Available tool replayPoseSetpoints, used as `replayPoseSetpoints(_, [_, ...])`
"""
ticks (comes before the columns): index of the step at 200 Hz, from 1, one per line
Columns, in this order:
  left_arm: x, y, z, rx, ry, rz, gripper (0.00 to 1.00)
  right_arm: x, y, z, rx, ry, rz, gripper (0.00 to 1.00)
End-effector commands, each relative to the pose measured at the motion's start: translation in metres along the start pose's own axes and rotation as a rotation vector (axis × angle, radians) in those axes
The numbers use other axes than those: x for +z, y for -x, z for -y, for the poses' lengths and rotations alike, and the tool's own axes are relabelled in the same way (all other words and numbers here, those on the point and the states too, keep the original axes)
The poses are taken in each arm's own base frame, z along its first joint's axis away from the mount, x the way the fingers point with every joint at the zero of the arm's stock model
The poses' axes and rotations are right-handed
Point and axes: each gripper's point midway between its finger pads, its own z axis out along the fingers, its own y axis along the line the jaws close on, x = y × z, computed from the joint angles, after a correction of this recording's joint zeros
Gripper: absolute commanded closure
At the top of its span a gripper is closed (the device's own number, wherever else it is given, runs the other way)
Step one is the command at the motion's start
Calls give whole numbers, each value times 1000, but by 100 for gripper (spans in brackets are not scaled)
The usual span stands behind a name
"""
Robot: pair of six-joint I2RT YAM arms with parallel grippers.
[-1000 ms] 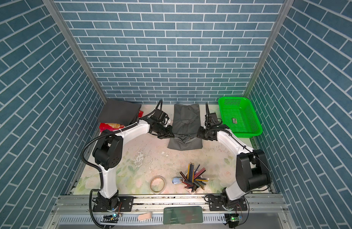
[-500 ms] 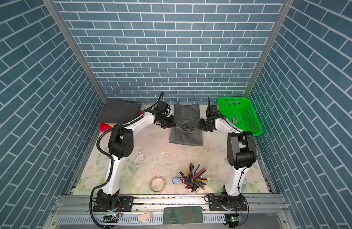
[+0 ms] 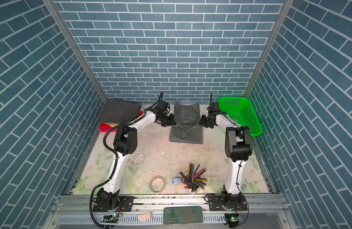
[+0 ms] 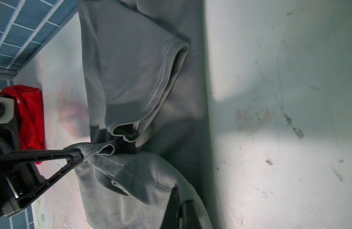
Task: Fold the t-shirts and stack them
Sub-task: 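Lift the near end with both grippers and fold it away from the robot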
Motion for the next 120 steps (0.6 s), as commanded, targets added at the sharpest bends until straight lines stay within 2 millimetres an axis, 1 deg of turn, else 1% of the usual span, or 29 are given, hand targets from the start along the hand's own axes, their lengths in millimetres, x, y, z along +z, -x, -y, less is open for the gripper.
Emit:
replayPoseSetpoints(1, [5,4,-7,-15,7,-5,100,7,8,-3,-40,35,-7,100])
replayPoseSetpoints(26, [7,7,-11,-28,6,3,100,16,9,0,-38,33,-17,100])
replayPoseSetpoints(65, [11,10,-20,-49,5,1,100,21,14,7,-31,15,-18,100])
replayPoseSetpoints(98, [4,14,-12,-36,-9,19,100,19,16,7,-30,16,-11,100])
replayPoseSetpoints(120, [6,13,-12,-37,-17,14,100,20,16,8,-30,17,-11,100])
